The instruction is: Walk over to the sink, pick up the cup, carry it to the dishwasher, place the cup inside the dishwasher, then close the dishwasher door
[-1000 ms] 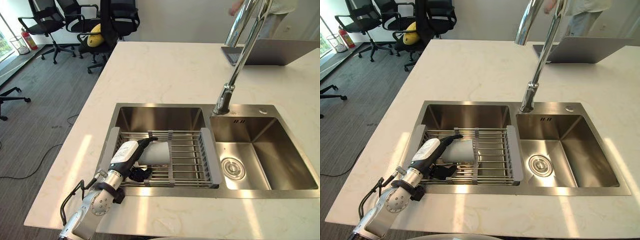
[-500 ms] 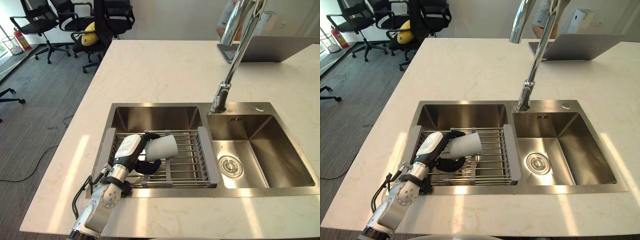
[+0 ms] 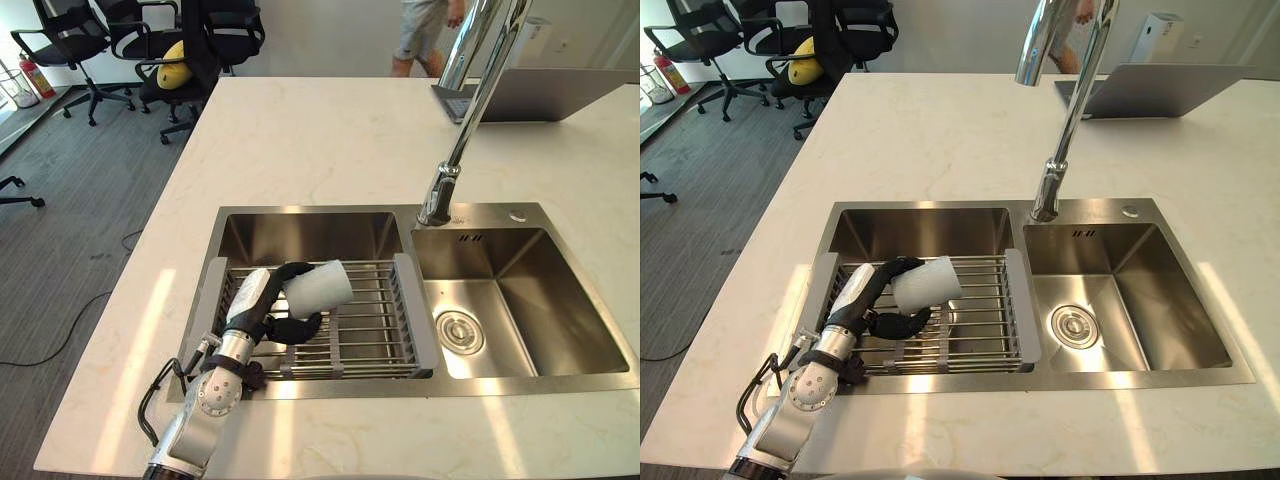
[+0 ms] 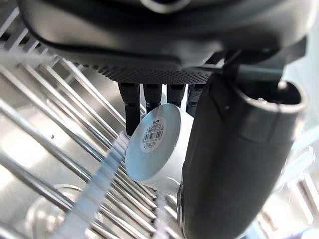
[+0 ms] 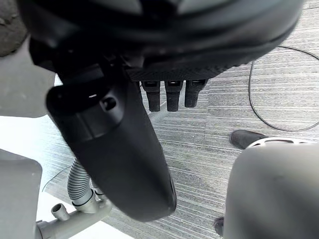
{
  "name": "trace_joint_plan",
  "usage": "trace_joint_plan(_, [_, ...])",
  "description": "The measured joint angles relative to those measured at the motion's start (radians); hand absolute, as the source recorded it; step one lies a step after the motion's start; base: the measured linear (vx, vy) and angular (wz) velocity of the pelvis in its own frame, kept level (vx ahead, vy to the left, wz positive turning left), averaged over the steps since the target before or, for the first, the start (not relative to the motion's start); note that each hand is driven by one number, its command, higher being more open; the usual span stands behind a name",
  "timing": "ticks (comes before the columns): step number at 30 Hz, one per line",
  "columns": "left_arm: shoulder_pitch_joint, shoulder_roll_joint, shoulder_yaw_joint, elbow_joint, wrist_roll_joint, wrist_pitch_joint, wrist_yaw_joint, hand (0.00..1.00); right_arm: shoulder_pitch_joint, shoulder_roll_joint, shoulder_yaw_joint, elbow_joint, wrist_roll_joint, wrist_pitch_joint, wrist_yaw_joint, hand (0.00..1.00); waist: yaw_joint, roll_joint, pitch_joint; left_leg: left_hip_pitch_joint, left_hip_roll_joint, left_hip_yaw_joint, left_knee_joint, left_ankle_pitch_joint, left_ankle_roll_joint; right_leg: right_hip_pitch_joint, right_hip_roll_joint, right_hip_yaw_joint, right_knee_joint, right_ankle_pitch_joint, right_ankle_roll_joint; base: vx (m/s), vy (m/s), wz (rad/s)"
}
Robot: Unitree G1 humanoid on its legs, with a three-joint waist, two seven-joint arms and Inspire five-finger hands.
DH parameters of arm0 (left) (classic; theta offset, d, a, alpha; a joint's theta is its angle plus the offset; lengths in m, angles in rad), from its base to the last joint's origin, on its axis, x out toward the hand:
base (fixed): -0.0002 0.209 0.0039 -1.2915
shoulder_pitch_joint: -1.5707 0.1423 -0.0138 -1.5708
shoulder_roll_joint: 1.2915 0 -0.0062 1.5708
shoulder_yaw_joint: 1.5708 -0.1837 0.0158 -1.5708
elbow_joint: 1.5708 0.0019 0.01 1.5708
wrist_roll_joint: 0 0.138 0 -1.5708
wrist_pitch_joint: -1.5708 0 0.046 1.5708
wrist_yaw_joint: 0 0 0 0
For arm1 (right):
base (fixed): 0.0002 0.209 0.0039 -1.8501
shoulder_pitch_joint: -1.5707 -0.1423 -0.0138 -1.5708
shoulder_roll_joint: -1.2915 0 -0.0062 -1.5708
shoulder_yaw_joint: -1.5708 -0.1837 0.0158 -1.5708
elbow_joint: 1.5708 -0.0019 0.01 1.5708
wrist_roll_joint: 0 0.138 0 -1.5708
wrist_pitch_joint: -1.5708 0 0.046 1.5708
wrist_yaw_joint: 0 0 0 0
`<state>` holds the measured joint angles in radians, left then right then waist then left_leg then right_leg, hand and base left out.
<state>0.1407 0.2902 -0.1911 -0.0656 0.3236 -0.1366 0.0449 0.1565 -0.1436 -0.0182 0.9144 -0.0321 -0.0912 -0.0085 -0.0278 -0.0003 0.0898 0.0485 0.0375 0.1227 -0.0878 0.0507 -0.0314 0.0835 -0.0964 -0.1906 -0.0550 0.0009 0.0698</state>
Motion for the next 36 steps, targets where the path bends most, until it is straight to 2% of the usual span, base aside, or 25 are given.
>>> trace_joint_plan(6, [0.062,-0.033,0.012,-0.039,-0.179,-0.001,0.044,0.3,0.003,0.008,-0.016,0.006,0.009,0.0,-0.013,0.9,0.006,-0.003,-0.002,-0.001,0.001,0.001,0.0,0.0,0.0,-0.002,0.0,0.001,0.003,0.0,0.0,0.0,0.0,0.0])
trace_joint_plan(10, [0.102,-0.055,0.017,-0.1,-0.358,-0.013,0.043,0.3,0.005,0.008,-0.017,0.008,0.012,0.0,-0.019,0.9,0.011,-0.003,-0.003,-0.005,0.001,0.004,0.0,0.0,0.0,-0.008,0.0,0.005,0.007,0.0,0.0,0.0,0.0,0.0])
trace_joint_plan(17, [0.122,-0.088,0.022,-0.128,-0.544,-0.023,0.042,0.3,0.004,0.01,-0.023,0.015,0.036,0.0,-0.031,0.9,0.012,-0.002,-0.005,-0.005,0.004,0.015,0.0,0.0,0.0,-0.023,0.001,0.018,0.023,-0.002,-0.002,-0.01,0.0,-0.05])
trace_joint_plan(27, [0.176,-0.126,0.03,-0.183,-0.623,-0.026,0.047,0.3,0.015,0.013,-0.054,0.042,0.049,0.0,-0.044,0.9,0.013,-0.001,-0.025,-0.007,0.007,0.03,0.0,-0.001,0.0,-0.043,0.002,0.035,0.043,-0.007,-0.001,-0.01,-0.001,-0.05])
trace_joint_plan(32, [0.183,-0.174,0.032,-0.297,-0.645,-0.037,0.079,0.3,0.012,0.013,-0.054,0.051,0.05,-0.001,-0.055,0.9,0.03,-0.005,-0.03,-0.029,0.013,0.074,0.014,-0.011,0.002,-0.091,0.005,0.083,0.075,-0.008,0.001,-0.01,0.004,-0.26])
trace_joint_plan(36, [0.151,-0.178,0.009,-0.365,-0.652,-0.063,0.112,0.3,0.01,0.016,-0.053,0.059,0.05,-0.001,-0.07,0.9,0.041,-0.023,-0.017,-0.059,0.019,0.104,0.086,-0.048,0.004,-0.136,0.0,0.124,0.142,-0.022,0.007,-0.02,0.013,-0.2])
